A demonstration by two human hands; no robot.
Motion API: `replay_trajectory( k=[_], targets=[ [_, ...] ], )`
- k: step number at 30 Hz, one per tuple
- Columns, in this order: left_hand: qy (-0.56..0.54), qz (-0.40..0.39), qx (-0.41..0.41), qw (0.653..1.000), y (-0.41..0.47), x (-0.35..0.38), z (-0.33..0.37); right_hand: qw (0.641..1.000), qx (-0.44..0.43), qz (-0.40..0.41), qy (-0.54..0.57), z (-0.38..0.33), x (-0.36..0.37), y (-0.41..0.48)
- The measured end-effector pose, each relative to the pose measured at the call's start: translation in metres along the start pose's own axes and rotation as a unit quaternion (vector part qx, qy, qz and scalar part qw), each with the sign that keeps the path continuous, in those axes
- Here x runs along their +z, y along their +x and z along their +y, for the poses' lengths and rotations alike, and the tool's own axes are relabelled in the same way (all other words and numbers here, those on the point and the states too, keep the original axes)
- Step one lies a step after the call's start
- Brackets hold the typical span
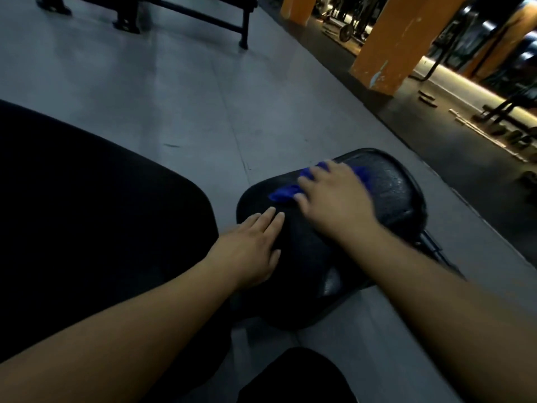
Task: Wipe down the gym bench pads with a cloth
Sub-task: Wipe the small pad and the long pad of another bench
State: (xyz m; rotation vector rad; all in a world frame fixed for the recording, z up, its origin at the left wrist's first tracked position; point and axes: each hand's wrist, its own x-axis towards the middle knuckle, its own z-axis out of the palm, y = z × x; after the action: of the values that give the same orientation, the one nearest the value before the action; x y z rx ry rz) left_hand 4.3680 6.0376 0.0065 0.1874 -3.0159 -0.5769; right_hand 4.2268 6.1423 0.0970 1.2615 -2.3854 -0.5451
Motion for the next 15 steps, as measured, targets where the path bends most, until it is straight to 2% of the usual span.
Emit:
replay_trajectory(
  k=[3, 4, 6, 7, 9, 11, 12, 15],
  targets=[
    [-0.058, 0.033, -0.014, 0.998, 0.008, 0.01, 0.01, 0.996, -0.075, -0.031, 0.031, -0.036, 0.014, -0.053],
    [-0.071, 0.044, -0.01, 0.996, 0.008, 0.015, 0.009, 0.993, -0.095, -0.024, 0.061, -0.029, 0.013, -0.075],
    [-0.06, 0.085, 0.022, 0.994, 0.008, 0.022, 0.01, 0.992, -0.113, 0.041, 0.049, 0.008, 0.011, -0.095],
    [-0.056, 0.105, 0.044, 0.992, 0.011, 0.023, 0.014, 0.993, -0.093, 0.063, 0.039, 0.029, 0.008, -0.091],
    [-0.065, 0.141, 0.061, 0.986, 0.022, 0.019, 0.029, 0.996, 0.013, 0.08, 0.025, 0.051, -0.001, -0.066],
    [-0.076, 0.154, 0.059, 0.983, 0.032, 0.016, 0.041, 0.993, 0.089, 0.079, 0.024, 0.034, -0.001, -0.058],
    [-0.075, 0.152, 0.059, 0.984, 0.035, 0.017, 0.04, 0.994, 0.074, 0.071, 0.029, 0.024, 0.002, -0.068],
    [-0.056, 0.147, 0.095, 0.983, 0.039, 0.027, 0.02, 0.996, -0.055, 0.065, 0.031, 0.036, 0.008, -0.113]
  ],
)
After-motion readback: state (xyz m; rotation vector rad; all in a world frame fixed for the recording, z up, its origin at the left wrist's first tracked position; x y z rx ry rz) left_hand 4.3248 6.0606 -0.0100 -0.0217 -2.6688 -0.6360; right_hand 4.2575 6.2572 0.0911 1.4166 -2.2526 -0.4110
